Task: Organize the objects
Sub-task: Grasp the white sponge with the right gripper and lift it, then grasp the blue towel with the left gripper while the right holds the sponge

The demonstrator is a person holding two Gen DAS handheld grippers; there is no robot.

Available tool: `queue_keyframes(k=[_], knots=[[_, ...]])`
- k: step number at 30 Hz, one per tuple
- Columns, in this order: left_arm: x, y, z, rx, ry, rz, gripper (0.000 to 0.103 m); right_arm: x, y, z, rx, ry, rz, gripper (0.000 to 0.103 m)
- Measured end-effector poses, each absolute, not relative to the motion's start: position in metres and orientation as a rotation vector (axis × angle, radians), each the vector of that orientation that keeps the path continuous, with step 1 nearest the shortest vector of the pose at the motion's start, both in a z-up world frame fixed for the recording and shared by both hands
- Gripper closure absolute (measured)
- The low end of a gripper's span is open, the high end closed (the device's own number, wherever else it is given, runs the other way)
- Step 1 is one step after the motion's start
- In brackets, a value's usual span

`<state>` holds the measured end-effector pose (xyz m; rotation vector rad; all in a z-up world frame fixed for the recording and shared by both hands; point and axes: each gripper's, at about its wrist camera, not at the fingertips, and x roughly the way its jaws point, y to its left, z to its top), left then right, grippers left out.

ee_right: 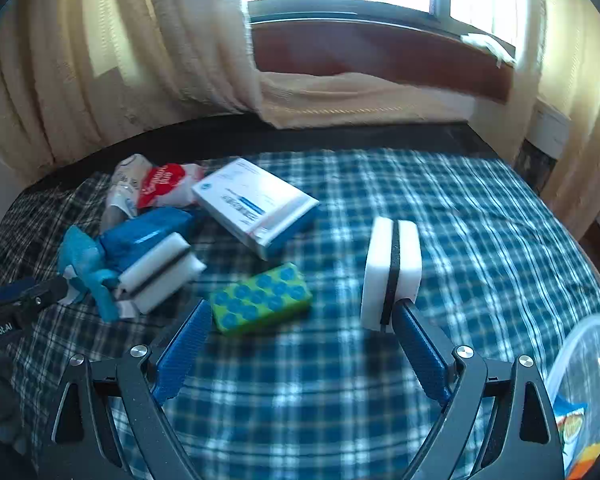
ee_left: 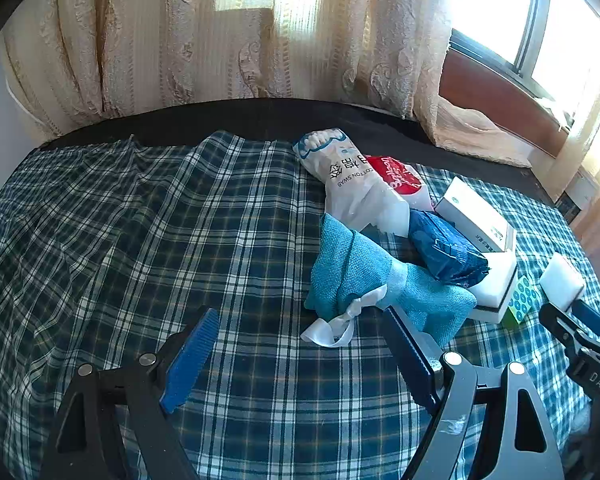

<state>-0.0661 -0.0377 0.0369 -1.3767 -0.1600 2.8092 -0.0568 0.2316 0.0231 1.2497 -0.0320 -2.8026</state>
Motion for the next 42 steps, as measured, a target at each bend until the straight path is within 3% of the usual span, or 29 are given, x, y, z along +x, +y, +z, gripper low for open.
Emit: queue_keyframes(k=[14, 22, 25, 27, 32, 42], knots=[[-0.065, -0.041, 0.039, -1.371, -0.176, 2.815, 0.016, -0.055, 0.259, 0.037, 1.205, -0.186, -2.794, 0.011], [-0.065, -0.041, 0.039, -1.369, -0.171, 2.814, 0.016, -0.069, 0.279, 0.035, 1.289, -0.157, -2.872, 0.011], [-0.066, -0.041, 0.038, -1.376, -0.171, 2.814, 0.016, -0.078, 0.278, 0.025, 1.344, -0.11, -2.876, 0.02], [-0.066, -0.042, 0.037, -1.381, -0.171, 2.812, 0.016, -0.084, 0.279, 0.016, 1.396, -0.095, -2.858, 0.043], [-0.069, -0.041, 0.034, -1.391, -0.166, 2.806, 0.016, -0.088, 0.28, 0.007, 1.422, -0.139, -2.821, 0.065], [-0.075, -0.036, 0.038, -1.421, -0.207, 2.783, 0.016, -0.068, 0.283, 0.025, 1.318, -0.239, -2.815, 0.068]])
